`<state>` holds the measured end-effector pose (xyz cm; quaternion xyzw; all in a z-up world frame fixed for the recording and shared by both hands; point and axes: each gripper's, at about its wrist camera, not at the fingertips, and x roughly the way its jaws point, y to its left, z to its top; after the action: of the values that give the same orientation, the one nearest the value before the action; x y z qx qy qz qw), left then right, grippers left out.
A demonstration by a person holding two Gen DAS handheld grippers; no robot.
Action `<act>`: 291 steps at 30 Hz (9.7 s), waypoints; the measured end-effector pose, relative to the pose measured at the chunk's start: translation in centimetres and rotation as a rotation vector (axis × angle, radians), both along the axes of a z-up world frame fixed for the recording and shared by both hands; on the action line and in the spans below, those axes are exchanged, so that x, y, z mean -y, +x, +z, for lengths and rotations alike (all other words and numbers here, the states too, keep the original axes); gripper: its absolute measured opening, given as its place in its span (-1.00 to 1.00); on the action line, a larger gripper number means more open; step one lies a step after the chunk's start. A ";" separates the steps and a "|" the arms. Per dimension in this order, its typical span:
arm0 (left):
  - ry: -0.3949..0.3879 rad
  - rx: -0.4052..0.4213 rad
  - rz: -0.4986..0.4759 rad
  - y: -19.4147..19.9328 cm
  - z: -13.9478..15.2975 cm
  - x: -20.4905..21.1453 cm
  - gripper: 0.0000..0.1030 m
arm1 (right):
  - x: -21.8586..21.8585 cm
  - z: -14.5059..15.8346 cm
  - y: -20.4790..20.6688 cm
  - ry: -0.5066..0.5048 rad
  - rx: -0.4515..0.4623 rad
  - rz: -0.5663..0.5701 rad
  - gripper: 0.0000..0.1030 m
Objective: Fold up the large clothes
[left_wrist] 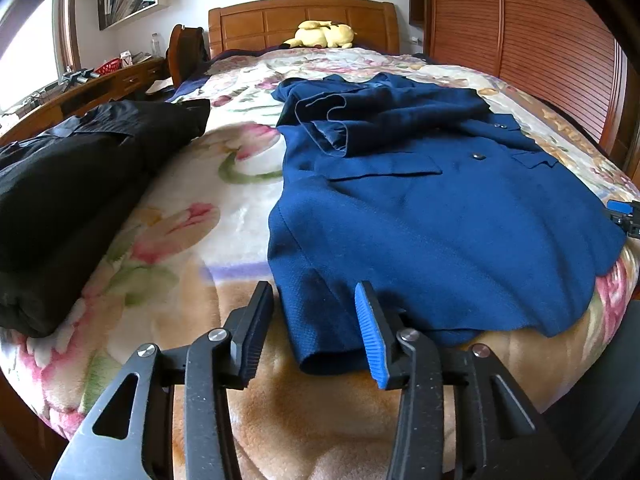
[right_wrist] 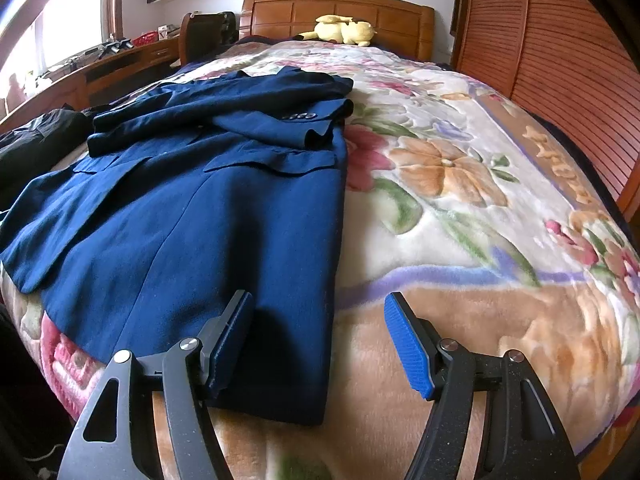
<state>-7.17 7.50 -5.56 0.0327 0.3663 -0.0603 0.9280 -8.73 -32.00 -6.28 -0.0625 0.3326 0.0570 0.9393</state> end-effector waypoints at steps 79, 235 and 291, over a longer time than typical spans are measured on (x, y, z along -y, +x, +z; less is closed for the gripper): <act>-0.034 0.333 -0.034 -6.0 8.8 0.9 -0.89 | 0.9 3.8 -5.8 0.211 0.277 0.155 -0.93; 0.036 0.236 -0.003 -5.3 8.6 -0.3 -0.85 | -2.3 10.0 1.6 0.068 0.178 0.130 -0.22; -0.092 0.239 0.001 3.2 6.3 -0.6 -0.80 | -18.9 11.3 25.6 -0.373 -0.040 0.319 -0.96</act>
<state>-3.97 8.11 0.74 -0.0030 0.2498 -0.0722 0.9656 16.87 -13.05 4.99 -0.2851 0.3420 0.1433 0.8839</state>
